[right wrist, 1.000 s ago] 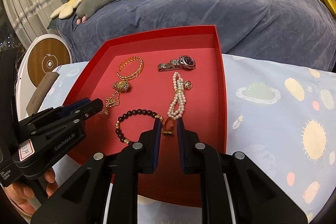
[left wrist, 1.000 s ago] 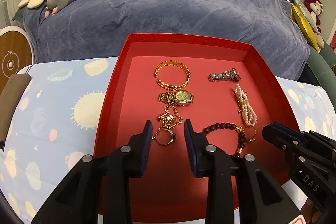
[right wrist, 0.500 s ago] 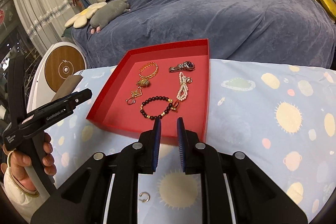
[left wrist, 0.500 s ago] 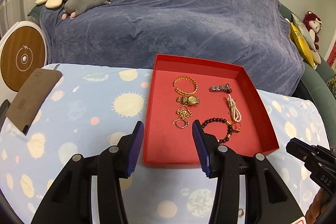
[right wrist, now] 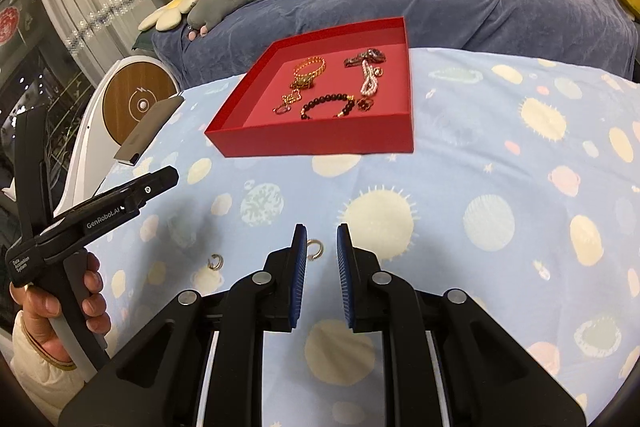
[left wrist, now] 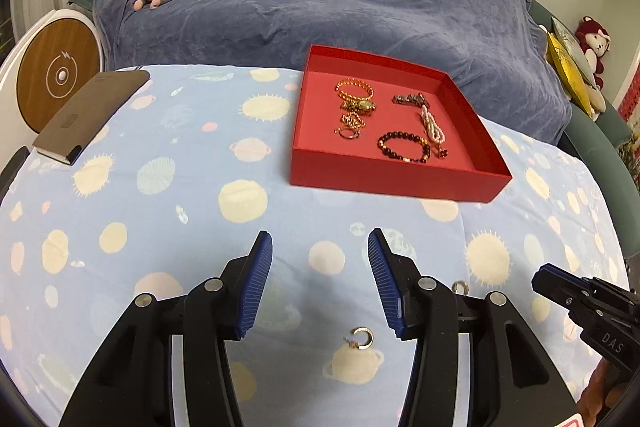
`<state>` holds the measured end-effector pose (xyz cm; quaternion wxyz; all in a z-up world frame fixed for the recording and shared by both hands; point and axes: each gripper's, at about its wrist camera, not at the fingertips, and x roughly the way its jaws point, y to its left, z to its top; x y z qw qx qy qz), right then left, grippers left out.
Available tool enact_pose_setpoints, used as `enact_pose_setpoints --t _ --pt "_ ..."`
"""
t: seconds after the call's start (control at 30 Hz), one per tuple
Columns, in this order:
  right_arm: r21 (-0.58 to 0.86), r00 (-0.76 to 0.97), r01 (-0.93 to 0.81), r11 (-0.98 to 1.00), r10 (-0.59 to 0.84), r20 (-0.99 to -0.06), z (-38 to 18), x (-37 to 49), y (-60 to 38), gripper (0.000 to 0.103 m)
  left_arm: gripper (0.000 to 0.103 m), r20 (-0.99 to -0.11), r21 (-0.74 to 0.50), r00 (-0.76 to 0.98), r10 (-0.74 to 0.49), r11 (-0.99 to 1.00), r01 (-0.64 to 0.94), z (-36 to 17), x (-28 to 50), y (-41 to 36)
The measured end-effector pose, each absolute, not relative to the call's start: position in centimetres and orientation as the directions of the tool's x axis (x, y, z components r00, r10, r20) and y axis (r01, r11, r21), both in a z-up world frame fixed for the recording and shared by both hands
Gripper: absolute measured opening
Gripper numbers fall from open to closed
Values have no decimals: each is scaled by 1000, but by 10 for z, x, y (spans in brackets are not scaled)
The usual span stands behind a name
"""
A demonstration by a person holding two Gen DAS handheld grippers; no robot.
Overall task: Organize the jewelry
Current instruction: 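Withdraw both tools from the box toward the gold hoop earrings, then grasp a gold hoop earring with the right tool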
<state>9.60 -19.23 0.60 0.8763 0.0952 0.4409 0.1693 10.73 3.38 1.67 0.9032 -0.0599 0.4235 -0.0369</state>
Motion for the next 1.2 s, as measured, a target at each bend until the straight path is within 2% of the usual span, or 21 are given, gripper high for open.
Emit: enact_pose_setpoints --t 0.07,0.23,0.33,0.4,0.43,1.2 --pt "281 552 -226 933 360 -752 2 94 -185 16 54 -768 -138 629 -120 990 21 10 96 33" --pt "254 520 -250 934 351 -778 -17 94 -168 16 60 -785 -121 607 -125 991 48 -7 81 29" --pt "237 503 -259 937 340 -795 -27 96 -159 17 60 -796 -104 592 -129 992 76 -17 74 27" --pt "229 498 -265 937 336 -800 -30 96 -154 25 60 -804 -92 580 -131 991 97 -23 71 27" --pt "226 496 -268 937 335 -801 -31 97 -152 25 60 -808 -91 574 -134 991 102 -26 70 27" --pt "138 527 -274 952 269 -807 -45 120 -134 25 60 -825 -89 543 -155 985 145 -47 67 17"
